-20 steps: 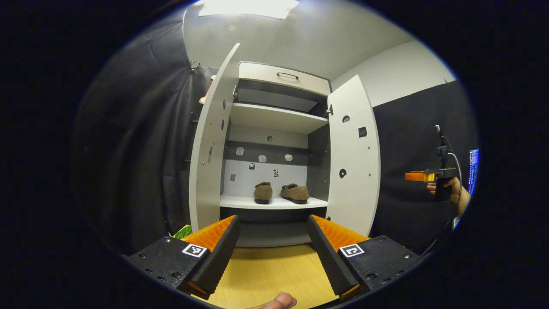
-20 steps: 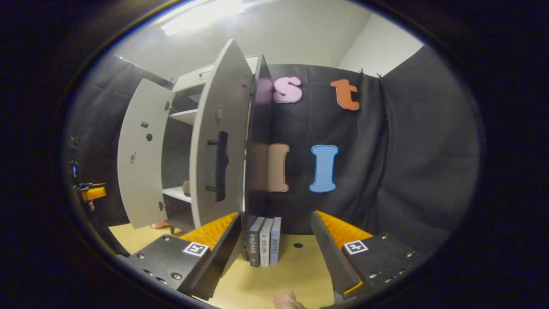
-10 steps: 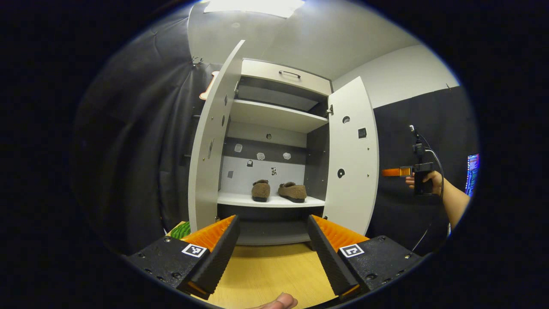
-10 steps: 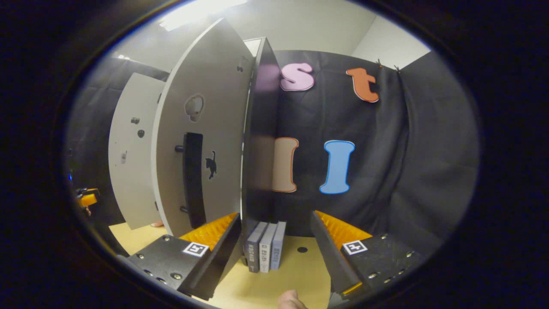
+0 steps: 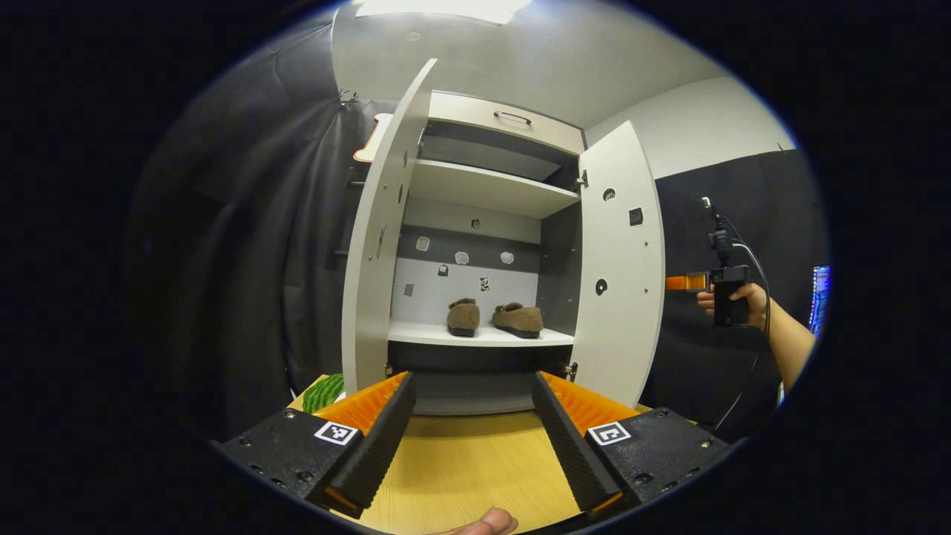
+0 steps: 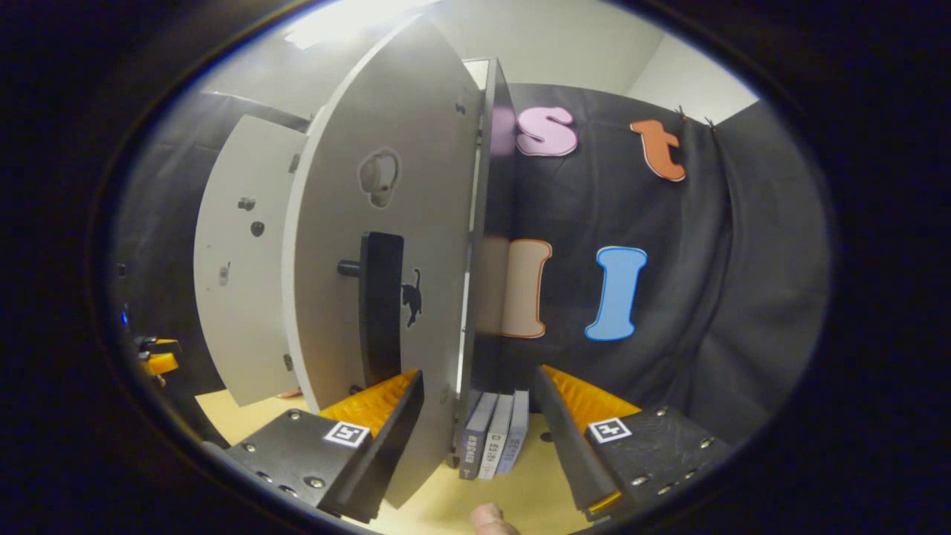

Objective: Grab one shoe with the right hand and put it into the shoe cabinet, grab the other shoe with the left hand and put it into the shoe cabinet; then close the right door with the right hand and the left door with the left hand.

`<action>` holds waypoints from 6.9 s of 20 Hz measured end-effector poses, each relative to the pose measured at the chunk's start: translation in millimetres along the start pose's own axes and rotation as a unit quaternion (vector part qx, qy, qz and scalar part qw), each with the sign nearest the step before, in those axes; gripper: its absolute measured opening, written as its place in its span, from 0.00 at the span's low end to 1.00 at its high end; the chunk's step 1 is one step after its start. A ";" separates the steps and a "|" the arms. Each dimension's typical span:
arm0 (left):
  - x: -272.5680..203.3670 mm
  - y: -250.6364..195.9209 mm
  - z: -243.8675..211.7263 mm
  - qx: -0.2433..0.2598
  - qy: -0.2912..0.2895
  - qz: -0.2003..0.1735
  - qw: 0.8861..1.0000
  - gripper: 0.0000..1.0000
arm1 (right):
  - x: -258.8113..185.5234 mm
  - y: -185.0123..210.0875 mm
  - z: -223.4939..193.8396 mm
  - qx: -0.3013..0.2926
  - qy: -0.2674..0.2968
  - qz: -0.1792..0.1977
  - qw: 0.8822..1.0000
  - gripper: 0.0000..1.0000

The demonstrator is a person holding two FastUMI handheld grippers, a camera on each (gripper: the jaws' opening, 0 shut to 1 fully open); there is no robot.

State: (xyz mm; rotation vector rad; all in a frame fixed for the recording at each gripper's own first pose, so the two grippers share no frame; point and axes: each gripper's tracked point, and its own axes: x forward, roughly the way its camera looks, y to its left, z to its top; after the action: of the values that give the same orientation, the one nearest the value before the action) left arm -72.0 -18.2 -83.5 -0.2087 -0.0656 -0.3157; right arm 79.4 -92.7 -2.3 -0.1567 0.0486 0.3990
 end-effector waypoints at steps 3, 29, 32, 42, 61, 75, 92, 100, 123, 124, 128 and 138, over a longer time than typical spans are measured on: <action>0.9 0.7 -2.2 -0.004 0.001 0.002 1.000 0.96 | 6.2 26.4 2.4 -0.007 -0.004 0.011 1.000 0.89; -15.5 136.7 24.3 0.028 -0.017 0.112 0.993 0.96 | 22.4 127.8 -17.6 0.045 -0.034 0.059 0.997 0.93; -9.7 169.8 27.8 0.017 -0.012 0.131 0.991 0.94 | 8.7 126.8 -23.0 0.045 -0.030 0.042 0.998 0.95; 33.4 260.4 84.6 0.058 -0.001 0.146 0.988 0.96 | -62.6 173.8 -33.3 0.079 -0.038 -0.001 0.996 0.95; 122.0 235.5 123.8 0.068 0.018 0.128 0.989 0.88 | -106.0 161.7 -58.2 0.087 -0.055 -0.051 0.993 0.93; 154.2 160.1 117.8 0.080 0.015 0.080 0.993 0.90 | -105.0 159.9 -74.4 0.082 -0.045 -0.060 0.994 0.93; 174.4 71.4 86.0 0.064 0.030 0.050 0.996 0.96 | -104.0 162.3 -70.7 0.096 -0.059 -0.078 0.991 0.95; 127.9 62.6 75.6 0.062 0.036 0.070 0.995 0.97 | -112.8 174.3 -55.1 0.091 -0.068 -0.072 0.991 0.92; -10.2 35.6 47.3 0.048 -0.016 0.054 0.997 0.96 | -159.8 191.2 -64.9 0.071 -0.090 -0.088 0.990 0.93; -9.2 33.5 42.0 0.046 -0.009 0.050 0.998 0.96 | -160.3 191.0 -64.9 0.070 -0.090 -0.088 0.990 0.93; -8.4 30.6 40.4 0.036 -0.006 0.044 0.998 0.96 | -161.4 189.0 -65.2 0.074 -0.091 -0.090 0.989 0.92; -12.6 27.2 41.4 0.049 -0.006 0.052 0.997 0.96 | -163.5 186.2 -70.0 0.078 -0.092 -0.091 0.989 0.93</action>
State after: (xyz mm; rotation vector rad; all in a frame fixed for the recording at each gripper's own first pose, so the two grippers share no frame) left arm -76.7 19.8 -49.6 -0.1168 -0.0806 -0.2081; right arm -144.9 2.8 -85.1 0.0307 -0.1147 0.2253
